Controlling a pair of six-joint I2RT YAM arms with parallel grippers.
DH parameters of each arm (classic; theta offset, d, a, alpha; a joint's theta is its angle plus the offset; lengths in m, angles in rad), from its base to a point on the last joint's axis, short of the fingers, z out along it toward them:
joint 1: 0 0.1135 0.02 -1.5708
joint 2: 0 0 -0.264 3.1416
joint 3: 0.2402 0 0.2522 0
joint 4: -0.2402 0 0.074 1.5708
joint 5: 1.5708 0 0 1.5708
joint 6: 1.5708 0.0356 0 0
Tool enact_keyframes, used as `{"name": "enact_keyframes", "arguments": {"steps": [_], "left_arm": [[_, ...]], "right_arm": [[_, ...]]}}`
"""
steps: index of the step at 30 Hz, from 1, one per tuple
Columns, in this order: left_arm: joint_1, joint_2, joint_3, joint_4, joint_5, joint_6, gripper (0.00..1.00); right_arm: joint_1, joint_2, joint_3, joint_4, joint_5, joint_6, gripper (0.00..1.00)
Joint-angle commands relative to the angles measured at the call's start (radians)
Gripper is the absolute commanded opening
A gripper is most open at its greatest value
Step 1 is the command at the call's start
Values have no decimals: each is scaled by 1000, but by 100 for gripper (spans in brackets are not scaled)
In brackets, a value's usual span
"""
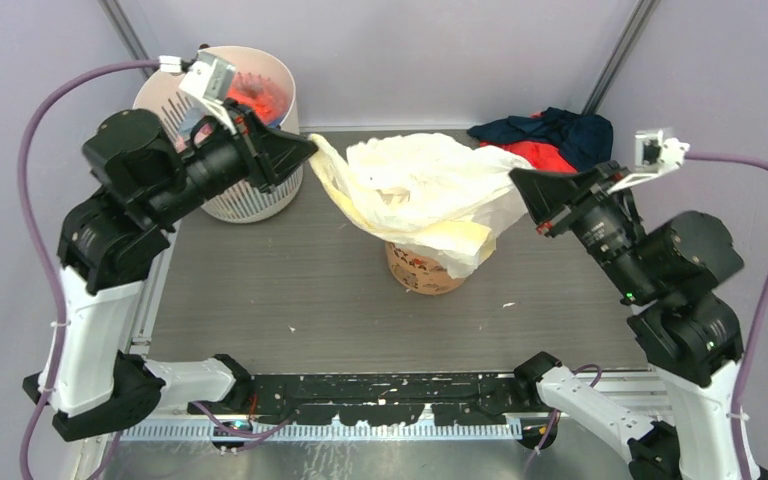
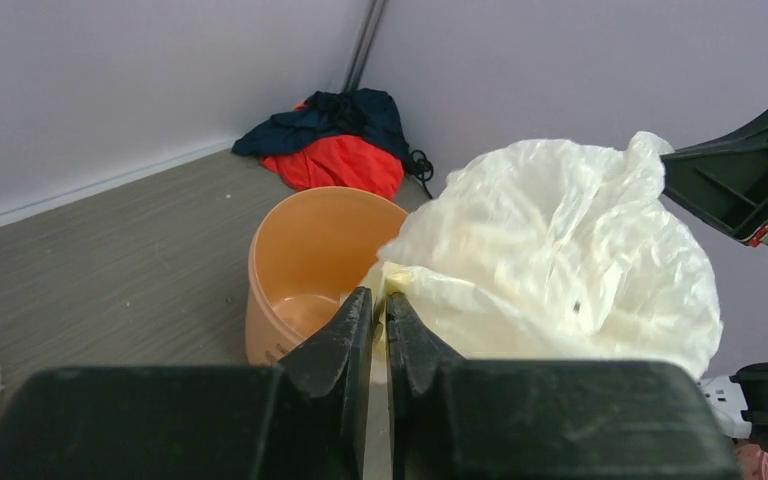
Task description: Put the trash bags into the trash bin
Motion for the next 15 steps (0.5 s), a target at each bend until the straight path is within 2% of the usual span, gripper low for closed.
{"name": "enact_keyframes", "arguments": {"steps": [1, 3, 5, 10, 15], "left_arm": [[7, 44, -9, 105, 44, -18, 13], [19, 59, -2, 94, 22, -15, 10], [45, 72, 1, 72, 3, -18, 0], [128, 66, -41, 70, 30, -39, 0], [181, 38, -106, 135, 130, -93, 0]], "right_arm": [[-2, 46, 19, 92, -61, 19, 1], [-4, 49, 24, 92, -47, 19, 1], [-2, 43, 29, 90, -4, 17, 1], [-2, 3, 36, 54, 123, 2, 1], [-3, -9, 32, 53, 183, 4, 1]]}}
